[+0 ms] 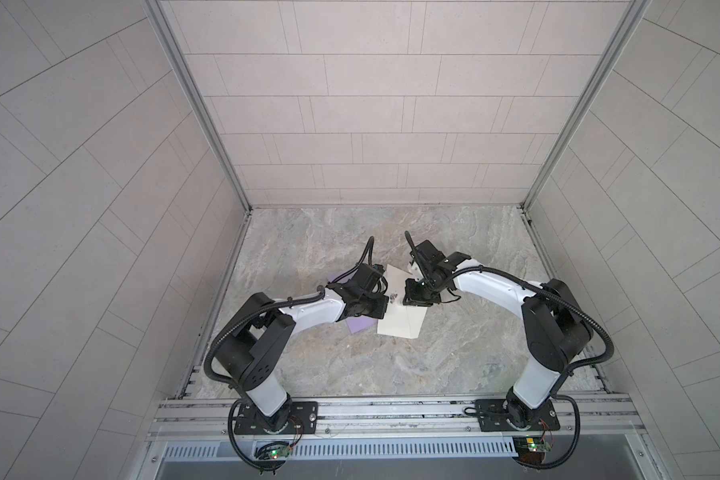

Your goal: Place the letter into the envelope and seal it

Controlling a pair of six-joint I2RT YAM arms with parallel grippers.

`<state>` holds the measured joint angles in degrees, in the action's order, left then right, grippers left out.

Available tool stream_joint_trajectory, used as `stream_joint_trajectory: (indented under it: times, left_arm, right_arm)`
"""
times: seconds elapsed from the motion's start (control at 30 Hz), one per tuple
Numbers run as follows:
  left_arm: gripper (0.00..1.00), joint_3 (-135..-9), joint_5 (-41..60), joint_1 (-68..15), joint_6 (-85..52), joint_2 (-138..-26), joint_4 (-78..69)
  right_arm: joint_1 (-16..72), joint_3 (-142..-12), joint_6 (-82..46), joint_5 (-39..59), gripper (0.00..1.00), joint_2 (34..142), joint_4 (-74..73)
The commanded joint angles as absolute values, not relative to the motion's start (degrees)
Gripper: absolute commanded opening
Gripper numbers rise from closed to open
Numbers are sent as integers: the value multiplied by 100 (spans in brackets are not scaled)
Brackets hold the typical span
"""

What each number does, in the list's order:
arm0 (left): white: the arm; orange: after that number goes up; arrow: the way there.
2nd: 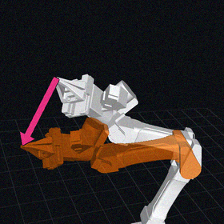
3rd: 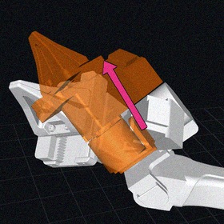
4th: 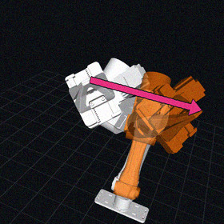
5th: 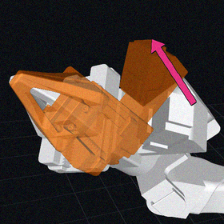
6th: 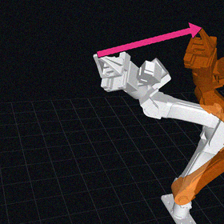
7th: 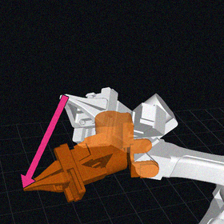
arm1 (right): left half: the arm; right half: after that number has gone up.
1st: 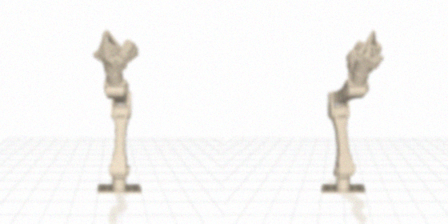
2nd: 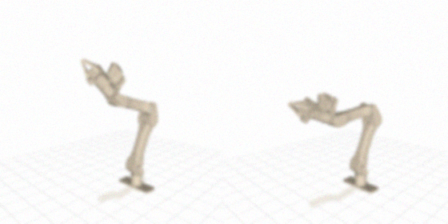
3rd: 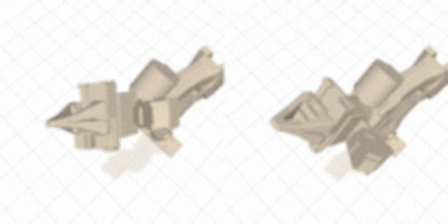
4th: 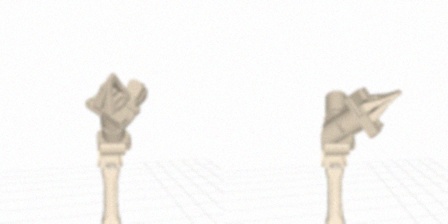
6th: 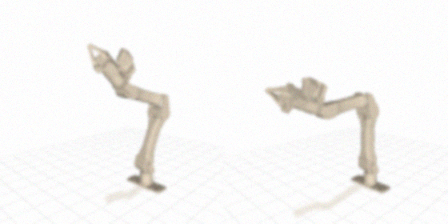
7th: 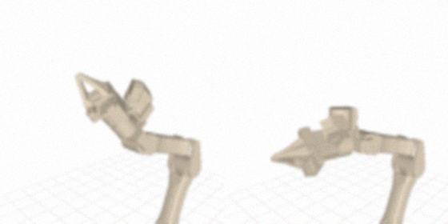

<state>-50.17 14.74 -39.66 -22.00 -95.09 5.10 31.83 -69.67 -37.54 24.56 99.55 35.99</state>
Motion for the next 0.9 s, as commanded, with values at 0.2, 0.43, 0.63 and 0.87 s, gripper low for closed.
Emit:
stream_joint_trajectory:
  times: [0.2, 0.43, 0.63, 0.87]
  left_arm:
    - [0, -4778, 1365, -3985, -2033, -9360, 207]
    - [0, -4379, 1435, -4053, -1856, -8946, -261]
    - [0, -4149, 1834, -4079, -1837, -8835, -732]
    - [0, -4124, 1746, -4089, -1854, -8890, -703]
  right_arm:
    - [3167, -7095, -3727, 2926, 0, 10005, 3820]
    - [3173, -7146, -3874, 2475, 0, 10012, 3617]
    - [3180, -7137, -3998, 2745, 0, 10252, 3169]
    - [3151, -7181, -3964, 3431, 0, 10240, 3027]
